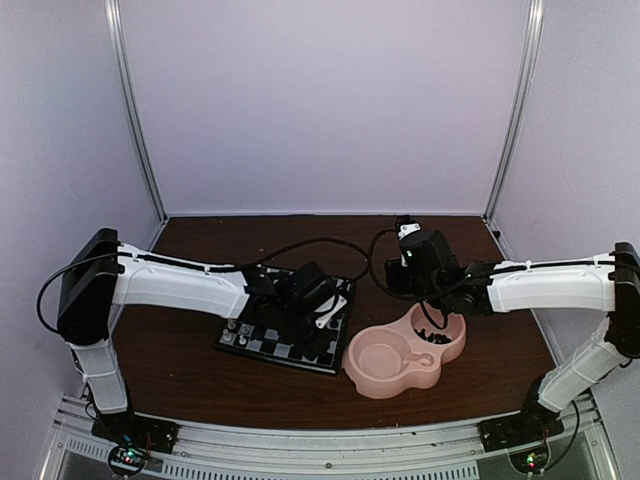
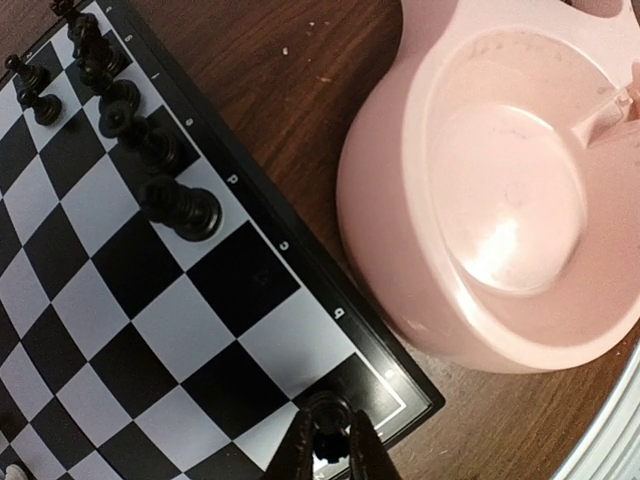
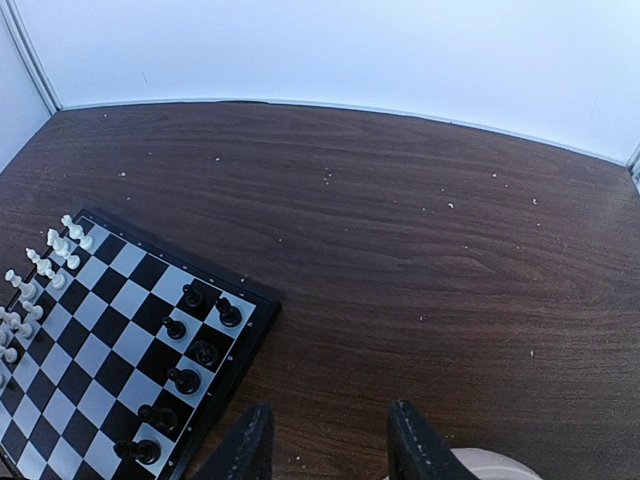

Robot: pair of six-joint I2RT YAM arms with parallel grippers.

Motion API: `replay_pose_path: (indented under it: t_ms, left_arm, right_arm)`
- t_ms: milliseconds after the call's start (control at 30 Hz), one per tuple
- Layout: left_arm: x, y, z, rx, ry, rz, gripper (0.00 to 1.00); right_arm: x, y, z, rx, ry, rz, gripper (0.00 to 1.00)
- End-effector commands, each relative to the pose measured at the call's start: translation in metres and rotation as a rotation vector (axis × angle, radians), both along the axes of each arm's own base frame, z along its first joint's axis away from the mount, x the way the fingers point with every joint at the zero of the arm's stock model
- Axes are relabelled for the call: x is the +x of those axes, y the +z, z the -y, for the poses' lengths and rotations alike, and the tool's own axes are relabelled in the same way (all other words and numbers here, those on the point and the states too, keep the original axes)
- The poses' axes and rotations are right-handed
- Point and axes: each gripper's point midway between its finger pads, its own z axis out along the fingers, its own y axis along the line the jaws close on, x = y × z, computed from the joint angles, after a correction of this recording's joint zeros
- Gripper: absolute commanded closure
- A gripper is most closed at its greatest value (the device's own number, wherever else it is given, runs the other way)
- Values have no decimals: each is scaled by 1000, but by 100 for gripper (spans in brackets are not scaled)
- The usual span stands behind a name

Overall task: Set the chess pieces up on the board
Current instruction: Place the rook at h8.

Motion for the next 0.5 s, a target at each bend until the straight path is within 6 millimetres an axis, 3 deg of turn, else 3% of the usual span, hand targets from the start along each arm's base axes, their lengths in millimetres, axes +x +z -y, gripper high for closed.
replay_pose_path:
  t_ms: [0,467]
  left_arm:
    - [-4,5,12,-19,-17,-5,87]
    - [-8,0,15,4,-28,-4,86]
  right_arm:
    - [4,7,-1,13,-9,8,59]
    - [5,6,-1,10,-10,6,59]
